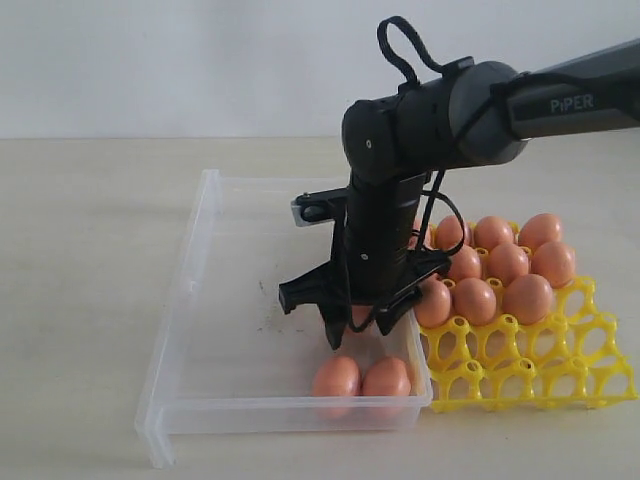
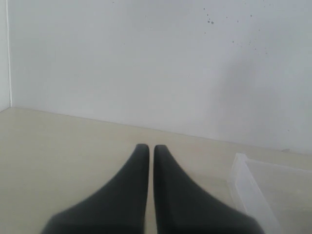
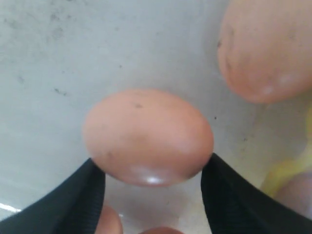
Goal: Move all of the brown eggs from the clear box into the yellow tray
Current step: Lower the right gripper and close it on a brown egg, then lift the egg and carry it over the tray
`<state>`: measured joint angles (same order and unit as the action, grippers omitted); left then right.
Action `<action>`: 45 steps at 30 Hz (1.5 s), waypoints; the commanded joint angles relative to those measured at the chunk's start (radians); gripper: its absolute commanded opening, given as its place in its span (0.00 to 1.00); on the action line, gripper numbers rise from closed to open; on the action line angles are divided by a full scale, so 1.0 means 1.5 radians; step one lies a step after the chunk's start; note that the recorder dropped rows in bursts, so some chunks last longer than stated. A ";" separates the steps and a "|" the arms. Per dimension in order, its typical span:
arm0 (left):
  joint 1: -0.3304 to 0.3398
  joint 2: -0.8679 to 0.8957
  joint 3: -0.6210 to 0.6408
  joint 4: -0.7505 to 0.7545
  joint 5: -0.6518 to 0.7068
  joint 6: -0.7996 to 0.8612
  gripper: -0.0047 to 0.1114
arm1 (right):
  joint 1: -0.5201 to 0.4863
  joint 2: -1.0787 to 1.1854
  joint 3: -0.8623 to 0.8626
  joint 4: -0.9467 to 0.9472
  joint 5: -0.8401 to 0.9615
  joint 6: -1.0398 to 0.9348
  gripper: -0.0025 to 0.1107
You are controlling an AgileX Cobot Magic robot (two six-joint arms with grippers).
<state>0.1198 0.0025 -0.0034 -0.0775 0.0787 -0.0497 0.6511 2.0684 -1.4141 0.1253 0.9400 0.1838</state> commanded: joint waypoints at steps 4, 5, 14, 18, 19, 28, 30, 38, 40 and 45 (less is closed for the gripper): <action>-0.001 -0.002 0.002 -0.006 -0.002 -0.006 0.07 | -0.001 -0.002 -0.005 -0.043 -0.038 -0.128 0.48; -0.001 -0.002 0.002 -0.006 -0.002 -0.006 0.07 | -0.001 -0.002 -0.005 -0.051 -0.038 -0.140 0.48; -0.001 -0.002 0.002 -0.006 -0.002 -0.006 0.07 | -0.001 -0.017 -0.031 -0.076 -0.041 -0.238 0.48; -0.001 -0.002 0.002 -0.006 -0.002 -0.006 0.07 | -0.001 -0.017 -0.061 -0.076 -0.046 -0.222 0.48; -0.001 -0.002 0.002 -0.006 -0.002 -0.006 0.07 | -0.001 -0.017 -0.063 -0.075 -0.050 -0.201 0.48; -0.001 -0.002 0.002 -0.006 -0.002 -0.006 0.07 | -0.001 0.005 -0.063 -0.075 -0.073 -0.123 0.48; -0.001 -0.002 0.002 -0.006 -0.002 -0.006 0.07 | -0.001 0.012 -0.063 -0.075 -0.075 -0.115 0.48; -0.001 -0.002 0.002 -0.006 -0.002 -0.006 0.07 | -0.001 0.033 -0.063 -0.069 -0.105 -0.109 0.48; -0.001 -0.002 0.002 -0.006 -0.002 -0.006 0.07 | -0.001 0.033 -0.063 -0.069 -0.113 -0.107 0.48; -0.001 -0.002 0.002 -0.006 0.000 -0.006 0.07 | -0.001 0.039 -0.063 -0.069 -0.125 -0.107 0.48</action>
<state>0.1198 0.0025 -0.0034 -0.0775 0.0787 -0.0497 0.6511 2.1205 -1.5028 0.0258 0.7655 0.0199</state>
